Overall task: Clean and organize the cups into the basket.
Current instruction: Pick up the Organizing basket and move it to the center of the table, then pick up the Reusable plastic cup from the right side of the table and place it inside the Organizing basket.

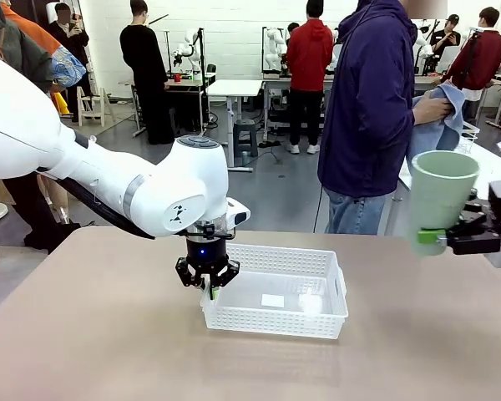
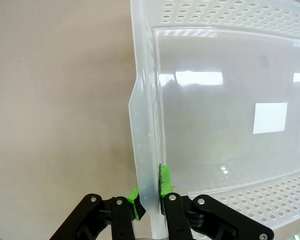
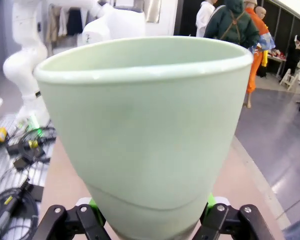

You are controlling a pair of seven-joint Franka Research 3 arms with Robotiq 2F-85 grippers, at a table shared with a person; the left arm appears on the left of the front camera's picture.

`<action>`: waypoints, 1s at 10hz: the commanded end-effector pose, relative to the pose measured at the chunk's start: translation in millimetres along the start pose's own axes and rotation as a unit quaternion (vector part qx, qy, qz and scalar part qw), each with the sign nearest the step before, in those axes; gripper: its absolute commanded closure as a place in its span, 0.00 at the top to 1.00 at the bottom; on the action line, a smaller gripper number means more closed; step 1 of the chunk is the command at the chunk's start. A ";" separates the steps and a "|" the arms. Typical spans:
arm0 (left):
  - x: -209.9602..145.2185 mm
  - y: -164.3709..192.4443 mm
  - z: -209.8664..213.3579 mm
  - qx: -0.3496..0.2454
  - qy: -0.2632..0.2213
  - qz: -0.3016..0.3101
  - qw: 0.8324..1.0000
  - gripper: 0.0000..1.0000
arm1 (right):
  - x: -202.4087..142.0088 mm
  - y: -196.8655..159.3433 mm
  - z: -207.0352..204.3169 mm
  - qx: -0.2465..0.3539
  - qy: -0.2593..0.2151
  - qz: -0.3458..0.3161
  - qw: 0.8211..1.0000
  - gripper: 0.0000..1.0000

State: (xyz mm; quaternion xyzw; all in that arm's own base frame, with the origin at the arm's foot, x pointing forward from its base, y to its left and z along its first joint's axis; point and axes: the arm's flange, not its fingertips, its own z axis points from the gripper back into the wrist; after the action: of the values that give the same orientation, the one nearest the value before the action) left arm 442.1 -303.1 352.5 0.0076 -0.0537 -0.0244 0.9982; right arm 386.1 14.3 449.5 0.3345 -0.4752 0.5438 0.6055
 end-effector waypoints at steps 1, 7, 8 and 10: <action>-3.0 1.8 1.7 0.001 -0.003 -0.002 1.000 0.00 | 68.8 3.0 -49.5 0.019 0.138 0.046 0.989 0.80; -3.0 1.8 1.7 0.001 -0.003 -0.002 1.000 0.00 | 90.7 -0.3 -226.7 0.059 0.434 0.064 0.897 0.80; -3.0 1.8 1.7 0.001 -0.003 -0.002 1.000 0.00 | 81.3 2.2 -240.1 0.072 0.440 0.063 0.893 0.80; -3.0 1.8 1.7 0.001 -0.003 -0.002 1.000 0.00 | 64.8 4.7 -258.9 0.088 0.455 0.060 0.884 0.80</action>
State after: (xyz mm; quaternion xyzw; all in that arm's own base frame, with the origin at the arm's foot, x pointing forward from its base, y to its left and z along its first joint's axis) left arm 441.7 -302.8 352.5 0.0080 -0.0538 -0.0244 0.9982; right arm 427.7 269.1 414.1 0.0670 -0.1213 0.7134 0.6869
